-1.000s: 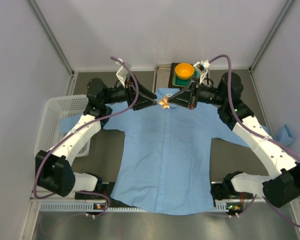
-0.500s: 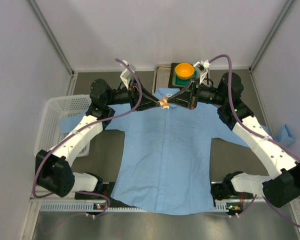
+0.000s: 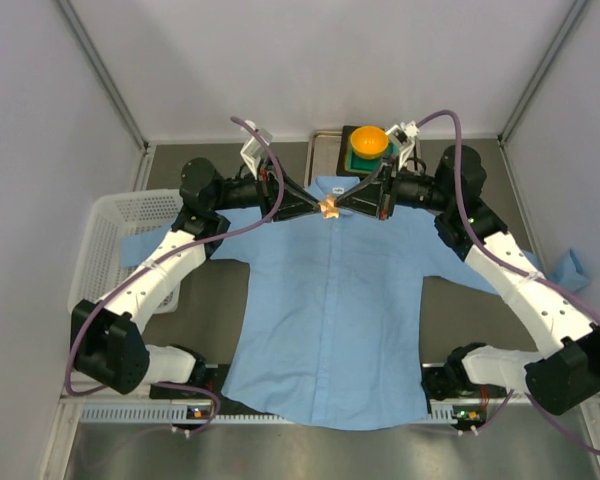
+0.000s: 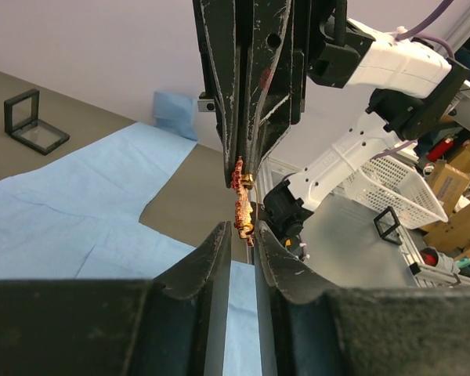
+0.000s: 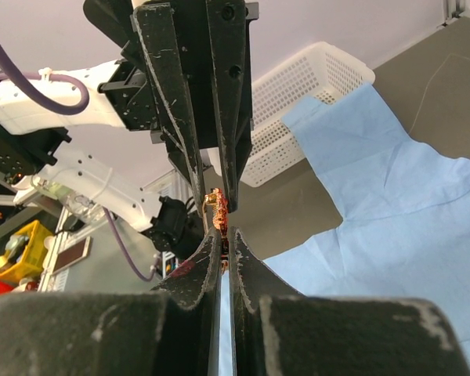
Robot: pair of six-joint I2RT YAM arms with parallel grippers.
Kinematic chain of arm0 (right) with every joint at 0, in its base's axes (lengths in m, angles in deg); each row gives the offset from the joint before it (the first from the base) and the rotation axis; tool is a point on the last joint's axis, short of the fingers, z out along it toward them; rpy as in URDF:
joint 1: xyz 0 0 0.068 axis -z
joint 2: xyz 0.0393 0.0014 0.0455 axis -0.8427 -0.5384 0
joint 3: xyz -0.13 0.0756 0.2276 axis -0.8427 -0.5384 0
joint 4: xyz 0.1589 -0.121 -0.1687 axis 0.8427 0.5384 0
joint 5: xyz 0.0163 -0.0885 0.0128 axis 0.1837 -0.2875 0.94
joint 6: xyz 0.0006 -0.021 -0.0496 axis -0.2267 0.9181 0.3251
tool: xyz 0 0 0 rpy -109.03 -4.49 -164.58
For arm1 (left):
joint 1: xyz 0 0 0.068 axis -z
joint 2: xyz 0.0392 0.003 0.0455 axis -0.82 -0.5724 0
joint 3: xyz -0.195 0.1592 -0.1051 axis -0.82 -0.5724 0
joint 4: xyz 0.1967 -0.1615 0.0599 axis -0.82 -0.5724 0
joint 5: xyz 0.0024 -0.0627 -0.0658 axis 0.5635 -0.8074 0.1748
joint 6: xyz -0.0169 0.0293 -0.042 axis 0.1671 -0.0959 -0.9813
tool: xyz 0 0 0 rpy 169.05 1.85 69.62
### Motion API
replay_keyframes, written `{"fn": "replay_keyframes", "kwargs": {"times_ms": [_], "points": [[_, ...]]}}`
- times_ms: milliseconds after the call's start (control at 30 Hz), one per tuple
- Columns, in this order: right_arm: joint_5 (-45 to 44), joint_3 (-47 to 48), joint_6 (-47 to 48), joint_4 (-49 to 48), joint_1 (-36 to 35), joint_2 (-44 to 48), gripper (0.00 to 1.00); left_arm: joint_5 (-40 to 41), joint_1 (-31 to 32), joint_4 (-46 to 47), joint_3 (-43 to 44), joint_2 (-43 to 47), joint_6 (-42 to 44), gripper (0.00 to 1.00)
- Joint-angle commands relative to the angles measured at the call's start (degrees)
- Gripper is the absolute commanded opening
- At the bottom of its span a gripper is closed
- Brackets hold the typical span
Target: Pin the brooch onto the clothing
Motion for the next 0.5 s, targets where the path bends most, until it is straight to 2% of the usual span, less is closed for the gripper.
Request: {"fn": "replay_keyframes", "kwargs": {"times_ms": [0, 67, 200, 333, 367, 467], "points": [[0.6, -0.3, 1.5, -0.7, -0.6, 1.0, 0.00, 0.9, 0.1, 2.8, 2.2, 0.6, -0.5, 0.20], [0.6, -0.4, 1.4, -0.5, -0.6, 1.1, 0.00, 1.2, 0.1, 2.5, 2.4, 0.6, -0.4, 0.18], [0.5, -0.2, 1.5, -0.7, -0.6, 1.2, 0.00, 3.2, 0.1, 0.5, 2.7, 0.6, 0.3, 0.00], [0.2, 0.4, 1.4, 0.0, -0.6, 0.9, 0.07, 6.2, 0.3, -2.2, 2.9, 0.7, 0.7, 0.00], [0.1, 0.5, 1.3, 0.2, -0.7, 0.8, 0.23, 6.8, 0.2, -3.4, 2.7, 0.7, 0.8, 0.00], [-0.5, 0.8, 1.4, 1.1, -1.2, 0.7, 0.50, 8.7, 0.5, -5.3, 2.7, 0.6, 0.3, 0.00]]}}
